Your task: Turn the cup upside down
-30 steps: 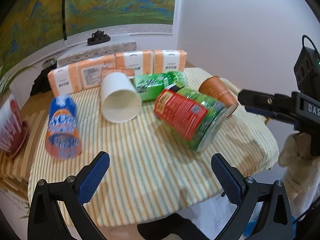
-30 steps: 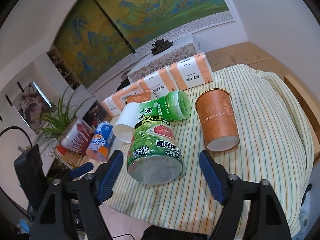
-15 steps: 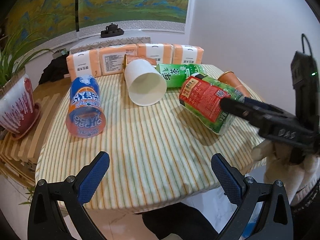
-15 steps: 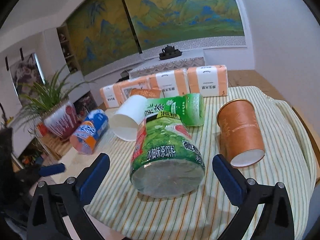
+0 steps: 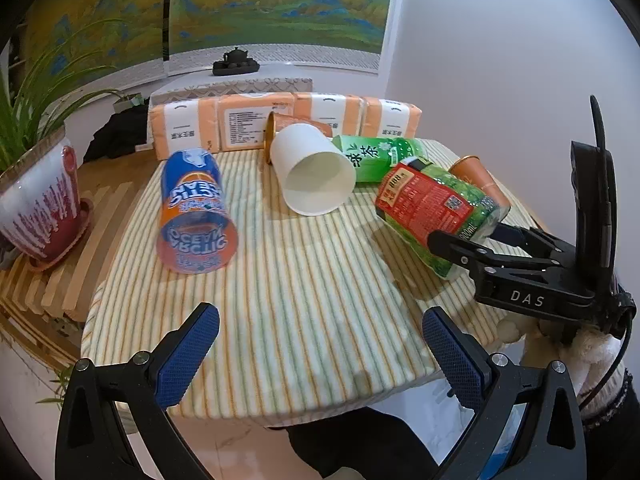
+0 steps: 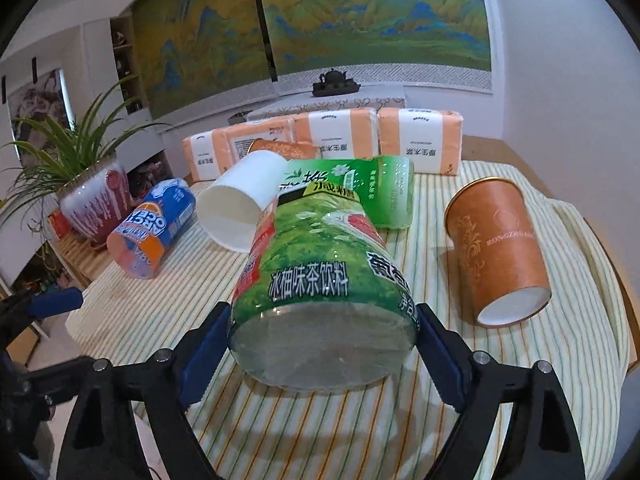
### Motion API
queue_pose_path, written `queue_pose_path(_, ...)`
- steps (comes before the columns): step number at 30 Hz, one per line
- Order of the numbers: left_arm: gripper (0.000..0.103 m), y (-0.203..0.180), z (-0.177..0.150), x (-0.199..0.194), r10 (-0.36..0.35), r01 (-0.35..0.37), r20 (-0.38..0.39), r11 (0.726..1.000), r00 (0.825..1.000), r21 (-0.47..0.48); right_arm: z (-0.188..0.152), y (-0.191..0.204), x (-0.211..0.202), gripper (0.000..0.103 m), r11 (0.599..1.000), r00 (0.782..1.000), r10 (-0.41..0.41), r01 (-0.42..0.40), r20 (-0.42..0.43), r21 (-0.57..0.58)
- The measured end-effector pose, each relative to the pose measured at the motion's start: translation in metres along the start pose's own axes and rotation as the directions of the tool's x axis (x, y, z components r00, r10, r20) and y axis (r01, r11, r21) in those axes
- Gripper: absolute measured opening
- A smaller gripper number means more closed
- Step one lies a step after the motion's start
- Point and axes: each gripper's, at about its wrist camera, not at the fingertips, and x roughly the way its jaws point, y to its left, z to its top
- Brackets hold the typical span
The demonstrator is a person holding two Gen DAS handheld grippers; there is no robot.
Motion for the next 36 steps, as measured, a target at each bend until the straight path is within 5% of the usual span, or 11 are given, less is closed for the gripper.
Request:
queue_pose_path(13,0.103,0.041,-0.021,-0.032,0.031,-0.03,0.032,0.998,0.999,-0.059,-0.019,0.044,-0.012,0.086,0.997,0.999,0.042,-0.043,0.014,0.064)
queue_pose_path(21,0.103,0.061,-0.035,-0.045,0.038,-0.035,0.032,0.995,0.999,-0.091,-0.027,0.077,-0.015,0.086,0.999,0.999,0.034,-0.034,0.017,-0.001)
queue_pose_path(27,0.103,0.05,-0.031,-0.046,0.023,-0.018,0.048,0.995,0.999,-0.102,-0.027,0.078,-0.021,0.091,0.999,0.999,0.047,-0.047,0.018,0.003)
queue_pose_path(36,0.103,0.002,-0.03,-0.044,0.038,-0.039,0.106,0.999,0.994,0.011,-0.034,0.036,-0.066,0.097,0.982,0.984,0.159,-0.166,0.08,0.089)
